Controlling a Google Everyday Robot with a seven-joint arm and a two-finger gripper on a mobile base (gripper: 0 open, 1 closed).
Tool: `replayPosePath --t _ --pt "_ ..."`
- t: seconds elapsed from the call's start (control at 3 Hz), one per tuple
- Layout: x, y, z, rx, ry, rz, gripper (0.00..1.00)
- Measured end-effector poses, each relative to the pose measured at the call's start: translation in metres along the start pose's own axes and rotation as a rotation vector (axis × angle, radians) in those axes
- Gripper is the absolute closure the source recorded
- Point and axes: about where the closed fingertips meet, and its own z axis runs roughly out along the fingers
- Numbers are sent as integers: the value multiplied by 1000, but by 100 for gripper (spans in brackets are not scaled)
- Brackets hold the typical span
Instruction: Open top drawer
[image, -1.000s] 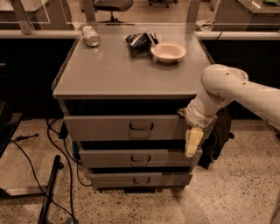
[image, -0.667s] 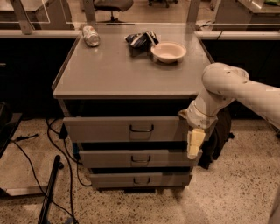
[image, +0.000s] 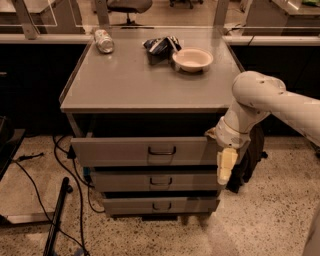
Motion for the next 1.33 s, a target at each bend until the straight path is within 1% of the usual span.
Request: replayPosePath --t 0.33,0.67,1.0,1.33 --pt "0 24 -8 -71 -9 2 0" --pt "0 53 -19 -165 -13 14 0" --pt "0 73 -30 -243 -3 20 0" --pt "1 76 -30 -253 -2 19 0"
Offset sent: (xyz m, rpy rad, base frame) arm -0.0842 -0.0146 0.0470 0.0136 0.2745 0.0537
